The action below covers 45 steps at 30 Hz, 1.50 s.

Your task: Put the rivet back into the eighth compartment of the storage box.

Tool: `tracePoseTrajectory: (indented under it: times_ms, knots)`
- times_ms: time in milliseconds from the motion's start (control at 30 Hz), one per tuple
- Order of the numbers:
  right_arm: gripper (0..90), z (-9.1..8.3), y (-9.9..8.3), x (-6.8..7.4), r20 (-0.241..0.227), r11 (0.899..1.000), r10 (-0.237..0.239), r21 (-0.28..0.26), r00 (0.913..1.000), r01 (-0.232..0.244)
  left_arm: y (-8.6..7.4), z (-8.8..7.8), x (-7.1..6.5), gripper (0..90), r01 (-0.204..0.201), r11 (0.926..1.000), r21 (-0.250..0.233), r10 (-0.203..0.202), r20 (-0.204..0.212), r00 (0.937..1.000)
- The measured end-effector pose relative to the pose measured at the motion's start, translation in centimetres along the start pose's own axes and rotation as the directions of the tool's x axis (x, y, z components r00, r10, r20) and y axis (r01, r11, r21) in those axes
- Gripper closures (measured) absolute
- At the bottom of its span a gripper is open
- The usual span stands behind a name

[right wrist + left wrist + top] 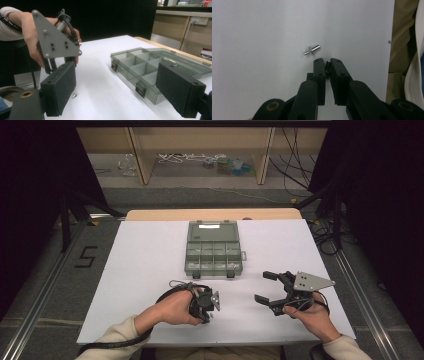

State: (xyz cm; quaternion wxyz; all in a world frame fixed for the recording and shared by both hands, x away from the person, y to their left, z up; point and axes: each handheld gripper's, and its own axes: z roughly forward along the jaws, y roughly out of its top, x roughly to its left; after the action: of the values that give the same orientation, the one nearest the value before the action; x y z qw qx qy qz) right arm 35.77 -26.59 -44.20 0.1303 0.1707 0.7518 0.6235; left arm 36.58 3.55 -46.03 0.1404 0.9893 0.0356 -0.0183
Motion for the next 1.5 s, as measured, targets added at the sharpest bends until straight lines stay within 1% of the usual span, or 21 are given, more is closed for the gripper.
tracePoseTrajectory:
  times_ms: [100, 167, 333, 667, 733, 800, 833, 867, 900, 1033, 1067, 1100, 1167, 1200, 1267, 1300, 1333, 1400, 1433, 1467, 1500]
  knots:
    - [17.5, 0.0, 0.0, 0.0, 0.002, 1.000, 0.002, 0.000, 1.0000, -0.002, 0.2, 0.0, 0.1, 82.6, 0.006, 0.9998, 0.018, -0.006, 0.011, 0.9999]
    - [17.5, 0.0, 0.0, 0.0, 0.002, 1.000, 0.002, 0.000, 1.0000, -0.002, 0.5, 0.0, 0.1, 82.6, -0.005, 0.9994, 0.033, 0.005, 0.006, 1.0000]
    - [17.5, 0.0, 0.0, 0.0, 0.003, 1.000, 0.003, -0.001, 1.0000, -0.003, 0.5, 0.0, 0.0, 82.7, -0.011, 0.9994, 0.033, 0.011, 0.004, 0.9999]
    - [17.5, -0.1, 0.0, 0.0, -0.005, 1.000, 0.001, -0.008, 1.0000, -0.001, 0.0, -0.1, 0.0, 82.8, 0.004, 1.0000, -0.003, -0.004, 0.004, 1.0000]
    - [17.5, -0.2, 0.1, 0.1, -0.004, 1.000, 0.007, 0.005, 1.0000, -0.007, -0.1, -0.1, 0.0, 82.8, 0.001, 1.0000, -0.007, -0.001, -0.001, 1.0000]
    - [17.5, -0.1, 0.1, 0.0, 0.005, 1.000, -0.003, -0.006, 1.0000, 0.003, -0.2, -0.1, 0.0, 82.8, 0.001, 1.0000, -0.010, -0.001, 0.000, 1.0000]
    - [17.5, -0.1, 0.1, 0.0, 0.005, 1.000, -0.003, -0.006, 1.0000, 0.003, -0.3, -0.1, 0.0, 82.8, 0.015, 0.9998, -0.013, -0.015, 0.007, 0.9999]
    - [17.5, 0.0, 0.0, 0.1, 0.018, 1.000, 0.001, -0.027, 0.9998, 0.000, -0.4, -0.2, 0.0, 82.8, 0.014, 0.9997, -0.019, -0.014, 0.003, 0.9999]
    - [17.5, -0.2, 0.1, 0.0, 0.007, 1.000, -0.003, -0.004, 1.0000, 0.003, -0.5, -0.2, 0.1, 82.8, 0.014, 0.9995, -0.028, -0.014, 0.001, 0.9999]
    - [17.5, -0.1, 0.0, -0.1, -0.004, 1.000, -0.001, -0.016, 1.0000, 0.001, -0.7, -0.4, 0.3, 82.8, 0.018, 0.9986, -0.049, -0.018, -0.007, 0.9998]
    - [17.5, -0.1, 0.0, -0.1, -0.004, 1.000, -0.001, -0.016, 1.0000, 0.001, -0.8, -0.6, 0.3, 82.8, 0.026, 0.9977, -0.063, -0.026, -0.005, 0.9996]
    - [17.5, -0.1, 0.0, -0.1, -0.004, 1.000, -0.001, -0.016, 1.0000, 0.001, -0.8, -0.9, 0.2, 82.8, 0.056, 0.9922, -0.112, -0.057, -0.008, 0.9983]
    - [17.5, -0.1, 0.0, 0.0, -0.005, 1.000, 0.002, -0.014, 1.0000, -0.002, -0.8, -1.2, 0.3, 82.8, 0.039, 0.9934, -0.107, -0.040, -0.010, 0.9991]
    - [17.6, -0.1, 0.0, 0.0, -0.006, 1.000, 0.003, -0.012, 1.0000, -0.003, -0.8, -1.2, 0.2, 82.8, 0.067, 0.9877, -0.142, -0.068, -0.007, 0.9976]
    - [17.5, -0.1, 0.0, 0.0, -0.007, 1.000, 0.003, -0.012, 1.0000, -0.003, -0.9, -1.3, 0.3, 82.7, 0.073, 0.9822, -0.173, -0.077, -0.016, 0.9969]
    - [17.5, -0.1, 0.0, 0.0, -0.006, 1.000, 0.001, -0.013, 1.0000, -0.001, -0.9, -1.5, 0.5, 82.8, 0.052, 0.9859, -0.159, -0.056, -0.023, 0.9982]
    - [17.5, -0.1, 0.0, 0.0, -0.006, 1.000, 0.001, -0.013, 1.0000, -0.001, -0.9, -1.4, 0.4, 82.8, 0.076, 0.9789, -0.190, -0.082, -0.022, 0.9964]
    - [17.5, -0.1, 0.0, 0.0, -0.005, 1.000, 0.003, -0.014, 1.0000, -0.003, -0.9, -1.6, 0.5, 82.7, 0.072, 0.9786, -0.193, -0.078, -0.025, 0.9966]
    - [17.5, -0.1, 0.0, 0.0, -0.005, 1.000, 0.003, -0.014, 1.0000, -0.003, -0.9, -1.5, 0.4, 82.7, 0.083, 0.9744, -0.209, -0.090, -0.024, 0.9957]
    - [17.5, -0.1, 0.0, 0.0, -0.007, 1.000, 0.004, -0.010, 1.0000, -0.004, -0.9, -1.7, 0.5, 82.7, 0.066, 0.9759, -0.208, -0.074, -0.031, 0.9968]
    - [17.5, -0.1, 0.0, 0.0, -0.007, 1.000, 0.004, -0.011, 1.0000, -0.004, -0.9, -1.9, 0.5, 82.7, 0.067, 0.9700, -0.234, -0.078, -0.040, 0.9961]
